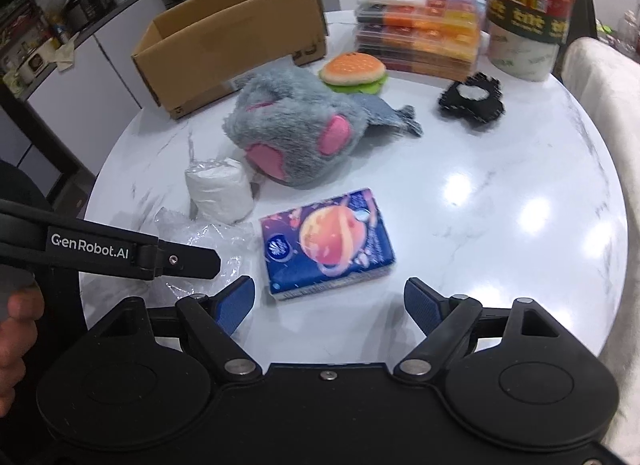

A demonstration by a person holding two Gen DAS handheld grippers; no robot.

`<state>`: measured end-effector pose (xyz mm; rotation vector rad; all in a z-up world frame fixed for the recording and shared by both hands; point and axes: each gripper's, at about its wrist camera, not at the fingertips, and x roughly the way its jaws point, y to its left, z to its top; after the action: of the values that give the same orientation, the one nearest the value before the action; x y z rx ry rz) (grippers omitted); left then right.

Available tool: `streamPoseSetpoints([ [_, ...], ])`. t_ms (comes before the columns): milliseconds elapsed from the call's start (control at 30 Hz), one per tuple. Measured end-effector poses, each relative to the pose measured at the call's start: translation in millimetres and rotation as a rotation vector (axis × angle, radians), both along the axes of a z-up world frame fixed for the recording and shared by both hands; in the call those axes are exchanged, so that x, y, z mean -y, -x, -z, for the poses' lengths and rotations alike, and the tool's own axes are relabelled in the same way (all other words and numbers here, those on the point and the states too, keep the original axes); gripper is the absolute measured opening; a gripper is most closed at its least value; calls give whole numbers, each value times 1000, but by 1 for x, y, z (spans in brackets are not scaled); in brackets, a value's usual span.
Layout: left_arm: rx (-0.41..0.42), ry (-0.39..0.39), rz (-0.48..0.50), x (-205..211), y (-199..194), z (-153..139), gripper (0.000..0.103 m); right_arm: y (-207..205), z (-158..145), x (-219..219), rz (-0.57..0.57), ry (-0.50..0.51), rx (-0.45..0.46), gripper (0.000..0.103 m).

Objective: Organize soft objects
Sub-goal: 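Grasp the clear plastic bag with the left tool while the right tool grasps the blue tissue pack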

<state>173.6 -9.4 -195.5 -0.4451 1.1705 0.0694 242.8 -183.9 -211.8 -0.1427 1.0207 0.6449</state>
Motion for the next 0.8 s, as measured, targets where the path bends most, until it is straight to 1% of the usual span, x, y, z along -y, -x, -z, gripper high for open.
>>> streamPoseSetpoints([
  [133, -4, -27, 7, -4, 3, -6, 28, -1, 2, -8, -4, 9, 20, 90],
  [333, -5, -69, -13, -14, 8, -13, 27, -3, 2, -19, 6, 40, 58, 99],
  [500, -8, -85, -40, -24, 11, -15, 27, -2, 6, -31, -6, 81, 71, 99],
  [800, 2, -109, -65, -39, 17, -23, 27, -6, 10, -45, -13, 108, 115, 98],
])
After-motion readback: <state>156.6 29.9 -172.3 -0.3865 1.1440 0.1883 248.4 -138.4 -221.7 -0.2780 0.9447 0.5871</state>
